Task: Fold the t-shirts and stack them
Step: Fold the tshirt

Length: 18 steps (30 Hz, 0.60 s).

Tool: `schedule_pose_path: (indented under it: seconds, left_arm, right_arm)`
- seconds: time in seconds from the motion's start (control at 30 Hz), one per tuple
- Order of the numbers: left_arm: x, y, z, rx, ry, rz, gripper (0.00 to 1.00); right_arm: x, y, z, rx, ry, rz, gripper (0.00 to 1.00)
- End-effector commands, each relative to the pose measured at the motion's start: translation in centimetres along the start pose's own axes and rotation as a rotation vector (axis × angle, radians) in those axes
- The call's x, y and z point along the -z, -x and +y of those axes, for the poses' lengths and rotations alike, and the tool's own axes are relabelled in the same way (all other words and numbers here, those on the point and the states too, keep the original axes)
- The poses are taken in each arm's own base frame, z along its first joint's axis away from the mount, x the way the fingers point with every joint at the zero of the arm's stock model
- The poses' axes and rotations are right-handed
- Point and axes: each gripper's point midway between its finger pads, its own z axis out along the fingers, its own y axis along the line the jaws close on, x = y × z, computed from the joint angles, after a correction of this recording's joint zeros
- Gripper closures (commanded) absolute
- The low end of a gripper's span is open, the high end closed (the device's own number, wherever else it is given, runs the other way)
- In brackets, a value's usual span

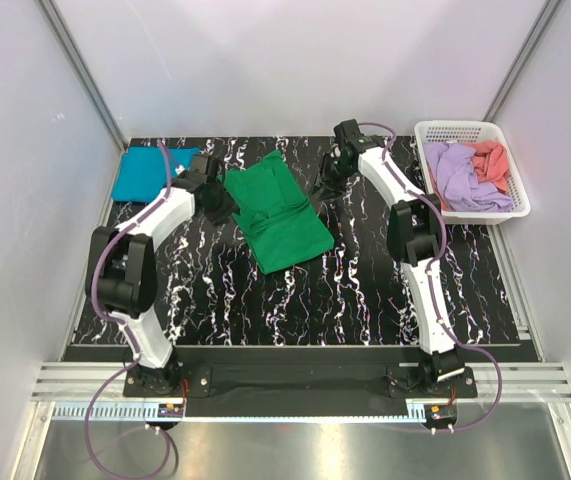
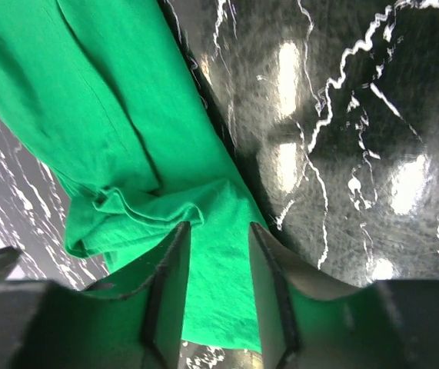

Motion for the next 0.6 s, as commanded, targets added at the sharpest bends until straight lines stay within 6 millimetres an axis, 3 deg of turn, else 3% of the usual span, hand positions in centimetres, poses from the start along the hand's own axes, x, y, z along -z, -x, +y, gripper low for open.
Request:
schedule_pose_path:
  seconds: [0.0,0.03,0.13,0.23,0.4,0.57]
  left_arm:
    - [3.5,0.3,-3.8,-0.116,-0.131,-0.061,0.61]
    - [3.4,-0.6,-4.4,-0.139,-0.166,-0.037,0.64]
    - [2.7,-2.6,-5.3,-0.214,-0.204,-0.009,0.76]
    - [1.9,-4.0,-5.2,-0.286,-0.170,0.006,0.91]
    - [0.0,-5.4,-4.7,-0.342,-0.114,0.039,1.00]
    - [-1.0,-4.8,-5.0,-0.355,-0.095,0.030,1.00]
  right_arm:
    - [3.9,0.6,2.7,0.084,0.069,-0.046,0.58]
    - [3.8,0.6,2.7,0.085,0.070,-0.049,0.67]
    - [3.0,-0.4,1.9,0.070,0.059,-0.017,0.83]
    - [2.1,-1.4,1.0,0.060,0.046,0.009,0.89]
    - [1.6,-1.5,1.3,0.044,0.073,0.006,0.91]
    - [0.9,-1.8,2.1,0.041,0.098,0.016,0.90]
